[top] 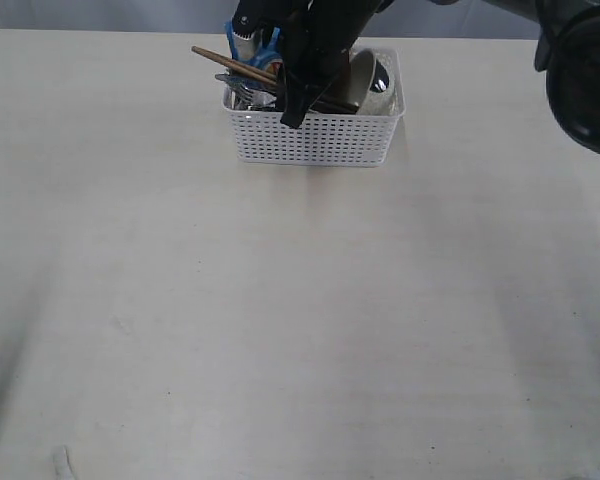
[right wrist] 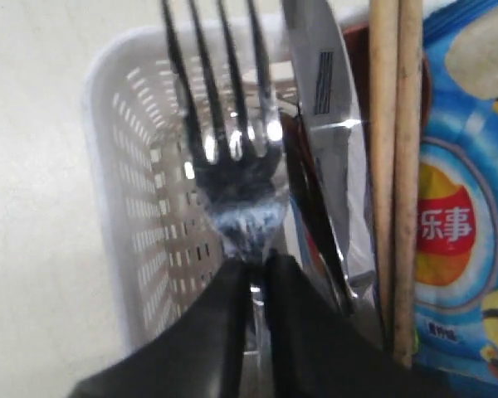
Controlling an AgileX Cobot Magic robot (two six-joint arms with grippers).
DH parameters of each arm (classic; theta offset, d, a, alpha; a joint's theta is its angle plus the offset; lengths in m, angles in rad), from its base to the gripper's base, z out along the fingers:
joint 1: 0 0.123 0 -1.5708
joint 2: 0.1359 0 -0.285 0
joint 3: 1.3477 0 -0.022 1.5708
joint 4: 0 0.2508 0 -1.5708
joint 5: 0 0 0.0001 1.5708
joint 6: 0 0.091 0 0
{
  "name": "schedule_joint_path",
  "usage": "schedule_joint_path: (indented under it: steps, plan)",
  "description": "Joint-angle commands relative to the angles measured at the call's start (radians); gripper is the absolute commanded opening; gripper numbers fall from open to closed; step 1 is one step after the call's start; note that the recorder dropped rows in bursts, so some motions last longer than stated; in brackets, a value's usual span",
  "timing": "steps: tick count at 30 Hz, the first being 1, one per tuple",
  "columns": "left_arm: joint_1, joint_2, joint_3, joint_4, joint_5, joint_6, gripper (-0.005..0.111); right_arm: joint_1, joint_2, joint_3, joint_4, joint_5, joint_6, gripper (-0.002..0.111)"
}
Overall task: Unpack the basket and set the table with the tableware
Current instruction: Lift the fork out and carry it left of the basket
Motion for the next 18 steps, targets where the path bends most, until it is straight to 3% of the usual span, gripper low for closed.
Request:
schedule_joint_path:
  steps: [1, 12, 18]
  plan:
    - [-0.008, -0.003, 0.003, 0.004, -0.002, -0.001, 0.000, -0.005, 0.006, -0.001, -0.003, 0.004, -0.002, 0.000]
    - [-0.008, -0.003, 0.003, 0.005, -0.002, -0.003, 0.000, -0.005, -0.113, -0.001, 0.001, 0.002, 0.000, 0.000]
    - [-0.008, -0.003, 0.003, 0.005, -0.002, -0.003, 0.000, -0.002, -0.234, -0.001, 0.136, 0.023, 0.010, 0.000]
